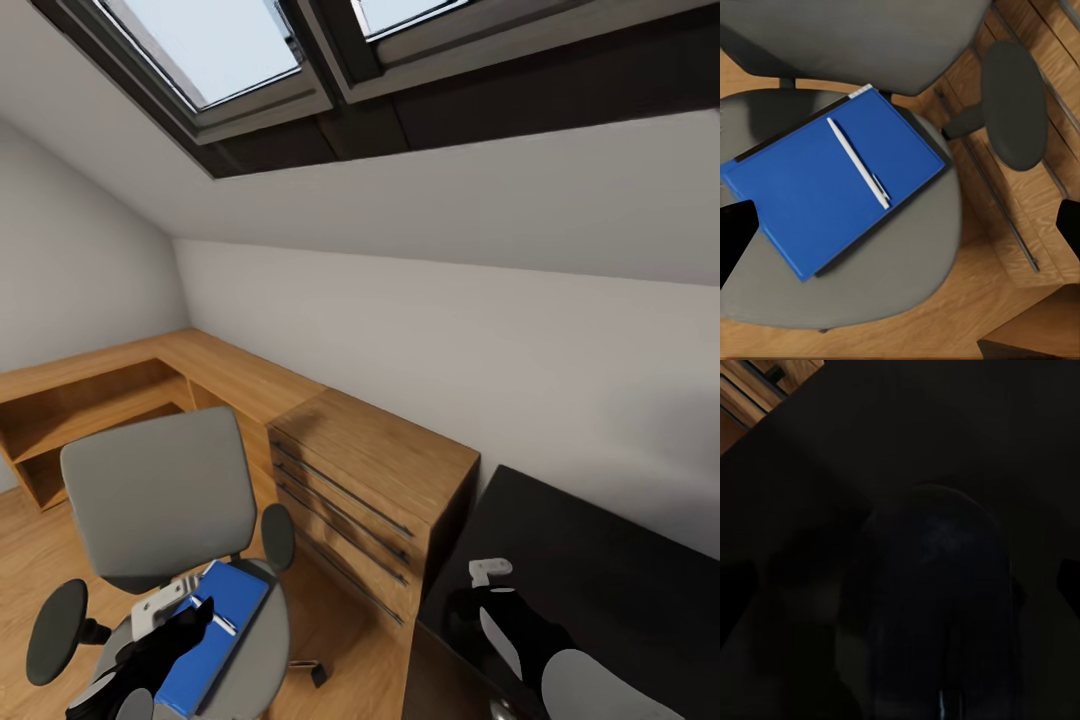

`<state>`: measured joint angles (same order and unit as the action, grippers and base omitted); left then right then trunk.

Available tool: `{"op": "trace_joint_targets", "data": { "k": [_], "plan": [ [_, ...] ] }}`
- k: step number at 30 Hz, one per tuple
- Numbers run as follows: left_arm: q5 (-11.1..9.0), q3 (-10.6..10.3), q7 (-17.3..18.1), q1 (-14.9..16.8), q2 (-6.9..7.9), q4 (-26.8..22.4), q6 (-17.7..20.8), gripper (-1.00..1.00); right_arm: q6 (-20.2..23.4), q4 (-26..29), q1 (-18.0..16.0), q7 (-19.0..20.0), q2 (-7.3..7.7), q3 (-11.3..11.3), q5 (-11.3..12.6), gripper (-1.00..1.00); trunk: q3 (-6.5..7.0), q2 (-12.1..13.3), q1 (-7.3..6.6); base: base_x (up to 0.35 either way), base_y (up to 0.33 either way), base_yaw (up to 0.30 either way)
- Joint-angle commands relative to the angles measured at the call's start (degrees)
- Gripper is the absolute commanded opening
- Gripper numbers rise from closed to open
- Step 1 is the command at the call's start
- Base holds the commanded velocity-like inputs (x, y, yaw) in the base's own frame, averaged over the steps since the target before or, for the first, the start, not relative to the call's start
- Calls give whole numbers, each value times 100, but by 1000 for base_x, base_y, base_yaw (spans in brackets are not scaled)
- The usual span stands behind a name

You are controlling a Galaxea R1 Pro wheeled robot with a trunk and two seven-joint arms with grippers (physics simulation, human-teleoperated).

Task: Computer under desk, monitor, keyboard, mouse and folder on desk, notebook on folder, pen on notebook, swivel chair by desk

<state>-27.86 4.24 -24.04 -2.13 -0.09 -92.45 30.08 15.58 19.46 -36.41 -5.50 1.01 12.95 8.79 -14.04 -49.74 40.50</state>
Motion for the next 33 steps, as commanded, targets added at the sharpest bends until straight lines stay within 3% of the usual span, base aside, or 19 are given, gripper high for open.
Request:
{"op": "trace_joint_targets", "data": {
  "k": [1,25,26,33],
  "plan": [
    [-61,4,-39,2,-1,-10,15,100,33,14,-3,-41,5,49,61,100,-7,-6,0,-95,0,0],
    [-61,7,-39,1,0,-10,15,100,31,21,-2,-39,5,50,53,100,-7,-6,0,-6,0,0],
    [-61,7,-39,1,0,-10,15,100,30,21,-3,-39,5,48,53,-100,-7,-6,0,0,0,0],
    [-63,7,-39,2,0,-10,15,100,-3,38,-2,-39,12,42,58,-100,-7,-6,0,0,0,0]
  ]
}}
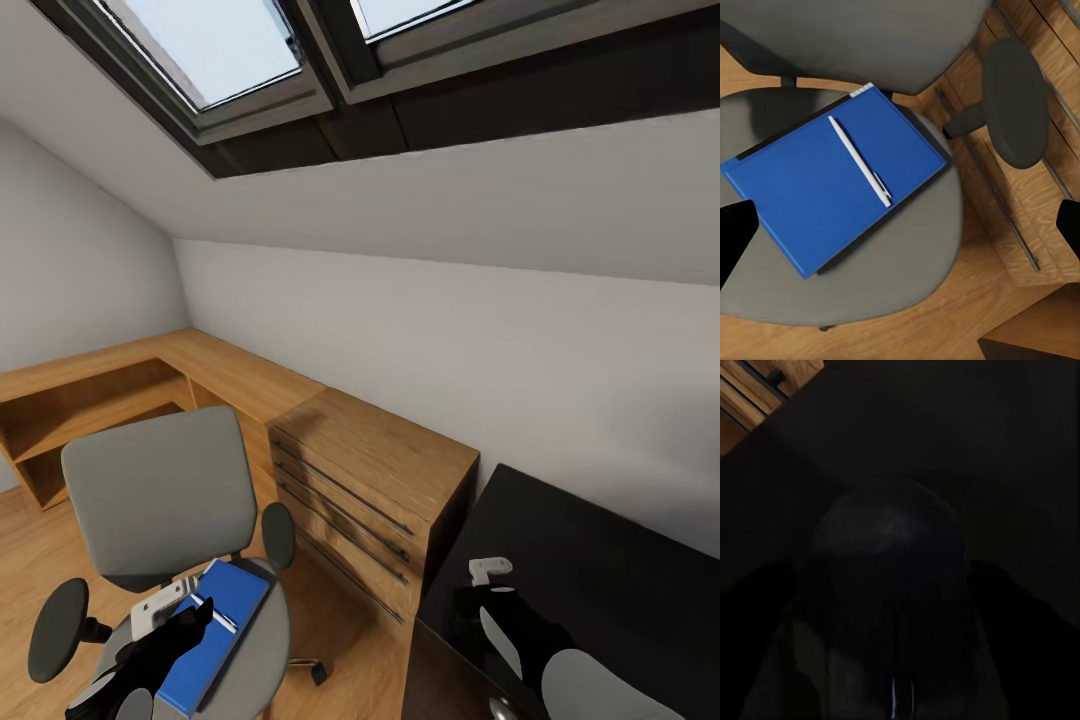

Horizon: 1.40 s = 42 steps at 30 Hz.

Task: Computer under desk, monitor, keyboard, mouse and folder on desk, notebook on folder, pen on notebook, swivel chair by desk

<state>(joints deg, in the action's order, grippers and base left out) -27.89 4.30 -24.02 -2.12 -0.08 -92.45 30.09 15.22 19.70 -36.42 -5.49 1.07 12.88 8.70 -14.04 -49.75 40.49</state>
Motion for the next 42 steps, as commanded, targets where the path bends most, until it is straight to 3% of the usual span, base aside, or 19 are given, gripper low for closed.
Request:
{"op": "trace_joint_targets", "data": {
  "k": [1,25,34,37,39,42],
  "plan": [
    [-60,1,-41,1,-1,-10,15,100,31,14,-1,-40,4,48,67,-100,-7,-5,1,0,0,0],
    [-59,8,-41,2,-1,-10,15,100,25,45,1,-40,-3,48,70,-100,-7,-5,1,0,0,0],
    [-61,10,-41,2,-1,-10,15,100,20,513,3,-54,9,47,64,-100,29,75,-43,0,0,0],
    [-59,10,-41,2,-1,-10,10,100,29,748,9,-60,15,47,66,-100,83,195,-109,0,0,0],
    [-59,10,-41,2,-1,-10,7,100,122,1549,83,-73,23,42,63,-100,119,275,-153,0,0,0],
    [-60,6,-41,2,-1,-10,6,100,468,2234,343,-80,35,35,62,-100,173,396,-219,0,0,0]
  ]
}}
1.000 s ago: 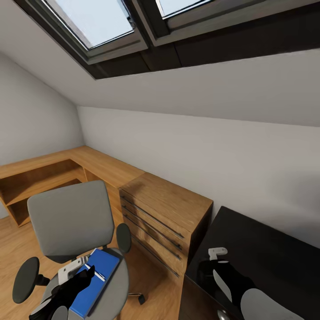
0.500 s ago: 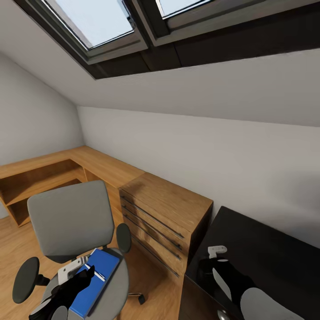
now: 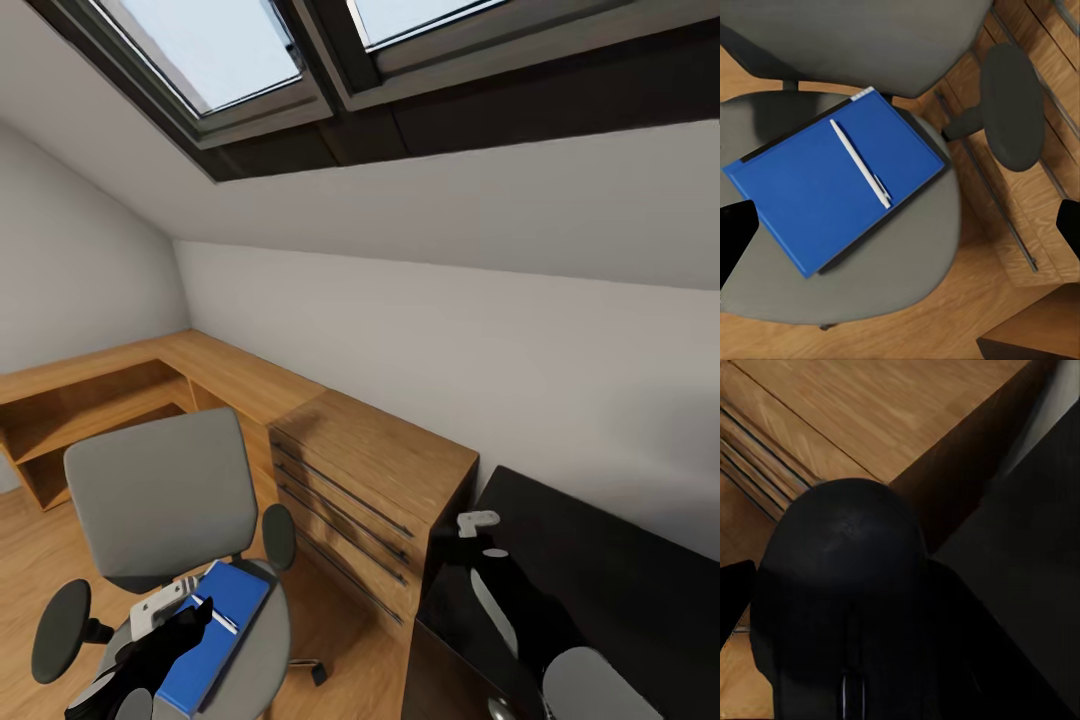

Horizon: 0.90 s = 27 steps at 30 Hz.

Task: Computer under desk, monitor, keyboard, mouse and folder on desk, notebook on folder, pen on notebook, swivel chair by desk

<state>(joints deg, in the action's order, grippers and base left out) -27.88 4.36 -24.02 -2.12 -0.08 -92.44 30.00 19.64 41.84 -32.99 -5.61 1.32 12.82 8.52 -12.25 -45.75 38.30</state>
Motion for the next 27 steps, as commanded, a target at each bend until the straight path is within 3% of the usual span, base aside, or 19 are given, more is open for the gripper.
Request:
{"op": "trace_joint_targets", "data": {
  "k": [1,7,9,16,18,19,27],
  "plan": [
    [-60,-1,-42,2,-1,-10,15,100,181,321,124,-71,17,39,79,-100,11,36,-21,0,0,0],
    [-60,-4,-51,2,-2,-10,15,100,882,2002,883,-90,32,37,79,-100,119,277,-153,0,0,0],
    [-60,-8,-52,2,-3,-10,15,100,958,2228,995,-91,34,37,79,-100,155,357,-197,0,0,0],
    [-60,-6,-55,2,-4,-10,15,100,1101,2420,1070,-90,26,18,115,-100,281,638,-350,-196,0,0],
    [-60,-6,-55,2,-2,-10,16,100,1106,2453,1072,-90,26,6,192,-100,317,718,-394,-311,0,0],
    [-60,-5,-52,2,-1,-10,15,100,1110,2518,1074,-90,26,-3,366,-100,335,758,-416,-329,0,0],
    [-60,-5,-53,2,-1,-10,23,100,1121,2635,1075,-90,35,-33,496,-100,483,1079,-592,-254,6,-61]
  ]
}}
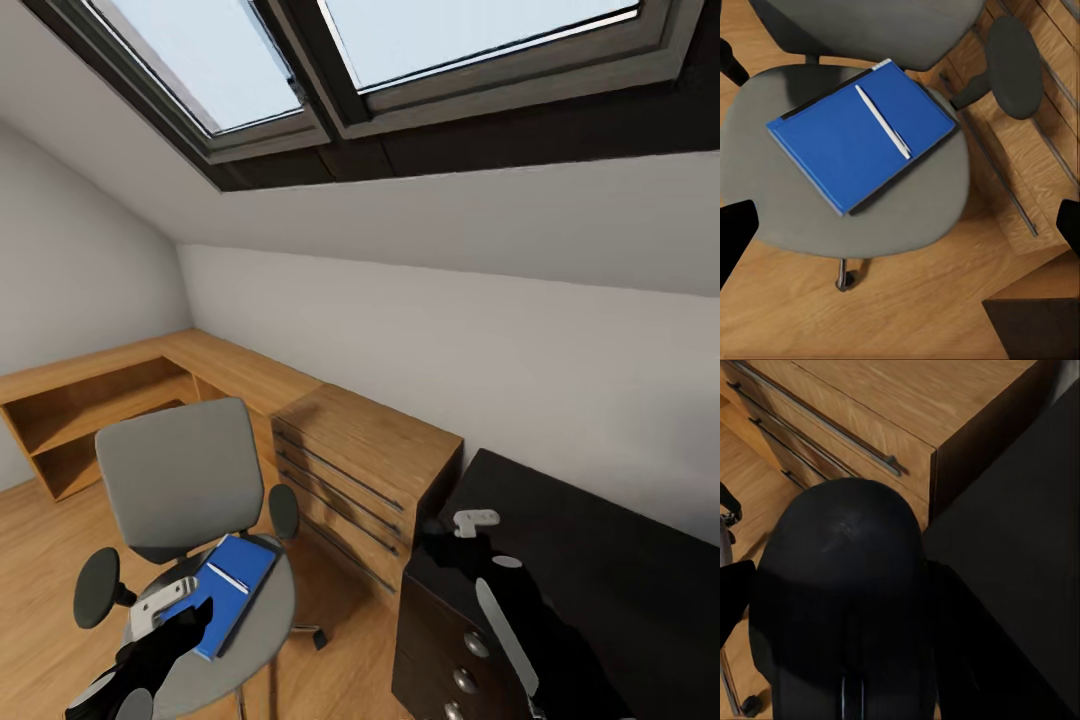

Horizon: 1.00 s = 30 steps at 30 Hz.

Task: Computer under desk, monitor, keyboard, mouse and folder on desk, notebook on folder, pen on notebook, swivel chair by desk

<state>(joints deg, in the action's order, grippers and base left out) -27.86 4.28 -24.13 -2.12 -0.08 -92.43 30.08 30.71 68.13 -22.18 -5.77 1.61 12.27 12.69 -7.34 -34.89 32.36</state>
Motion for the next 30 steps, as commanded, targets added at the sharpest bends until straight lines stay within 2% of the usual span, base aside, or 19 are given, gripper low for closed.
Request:
{"op": "trace_joint_targets", "data": {
  "k": [1,10,20,25,30],
  "plan": [
    [-61,2,-45,1,-1,-12,16,100,14,7,-6,-73,3,21,84,-100,10,33,-21,-7,1,-63],
    [-67,2,-40,1,-1,-12,16,100,18,8,-6,-73,2,21,84,-100,172,394,-218,-203,0,-12],
    [-69,2,-39,1,-1,-12,16,100,15,8,-6,-73,2,21,85,-100,351,795,-438,-43,0,0],
    [-70,1,-39,1,-8,-12,16,100,14,14,-6,-73,5,21,85,-100,351,795,-438,-3,0,-52],
    [-70,-8,-39,1,-9,-10,21,100,14,35,-6,-73,6,21,85,-100,351,795,-438,-1,0,-210]
  ]
}}
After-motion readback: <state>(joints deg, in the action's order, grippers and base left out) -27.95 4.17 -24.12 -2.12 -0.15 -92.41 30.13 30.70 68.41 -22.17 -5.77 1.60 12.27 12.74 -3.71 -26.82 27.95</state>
